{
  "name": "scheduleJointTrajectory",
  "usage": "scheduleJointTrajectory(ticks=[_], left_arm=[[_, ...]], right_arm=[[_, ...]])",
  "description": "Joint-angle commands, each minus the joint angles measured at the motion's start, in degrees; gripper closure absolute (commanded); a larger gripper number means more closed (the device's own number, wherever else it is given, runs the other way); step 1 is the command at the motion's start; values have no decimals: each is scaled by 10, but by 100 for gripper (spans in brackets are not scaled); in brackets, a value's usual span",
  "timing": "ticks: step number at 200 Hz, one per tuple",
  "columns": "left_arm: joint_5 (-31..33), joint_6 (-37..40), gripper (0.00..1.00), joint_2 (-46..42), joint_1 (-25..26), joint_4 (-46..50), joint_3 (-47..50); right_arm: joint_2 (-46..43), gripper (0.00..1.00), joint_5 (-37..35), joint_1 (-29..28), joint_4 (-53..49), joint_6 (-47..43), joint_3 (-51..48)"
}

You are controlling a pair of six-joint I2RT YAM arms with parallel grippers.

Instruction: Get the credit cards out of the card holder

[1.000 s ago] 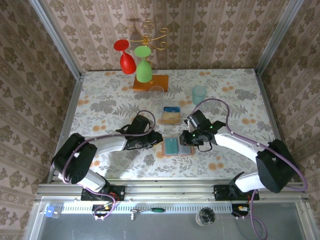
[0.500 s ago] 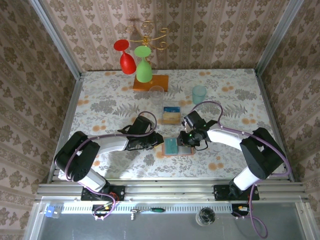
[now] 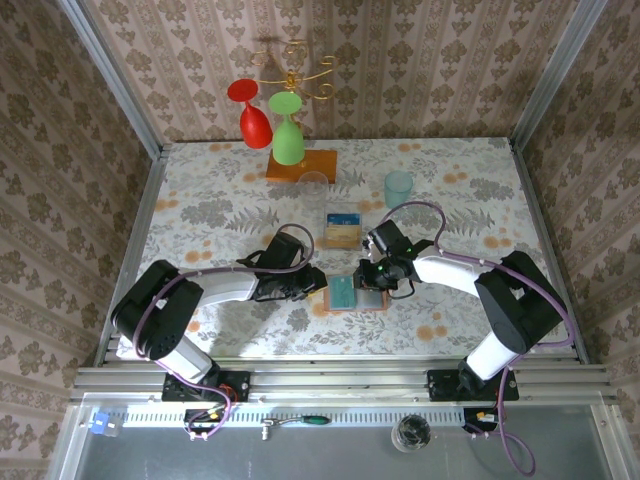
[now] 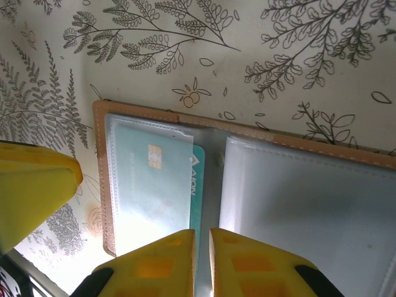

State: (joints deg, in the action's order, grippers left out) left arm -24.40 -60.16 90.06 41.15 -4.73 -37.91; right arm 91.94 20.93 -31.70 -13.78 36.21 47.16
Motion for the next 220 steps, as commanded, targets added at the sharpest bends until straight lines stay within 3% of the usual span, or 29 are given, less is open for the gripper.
scheduleJointTrajectory(ticks=[1, 96, 220], left_arm=[[-5, 18, 75, 7, -8, -1, -14], [-23, 29, 74, 24, -19, 11, -33], [-11, 16, 76, 18, 4, 16, -49]], right_arm=[[8, 86, 6, 2, 6, 2, -6], [53, 85, -39, 2, 13, -1, -40], [-40, 79, -21, 2, -25, 6, -1]])
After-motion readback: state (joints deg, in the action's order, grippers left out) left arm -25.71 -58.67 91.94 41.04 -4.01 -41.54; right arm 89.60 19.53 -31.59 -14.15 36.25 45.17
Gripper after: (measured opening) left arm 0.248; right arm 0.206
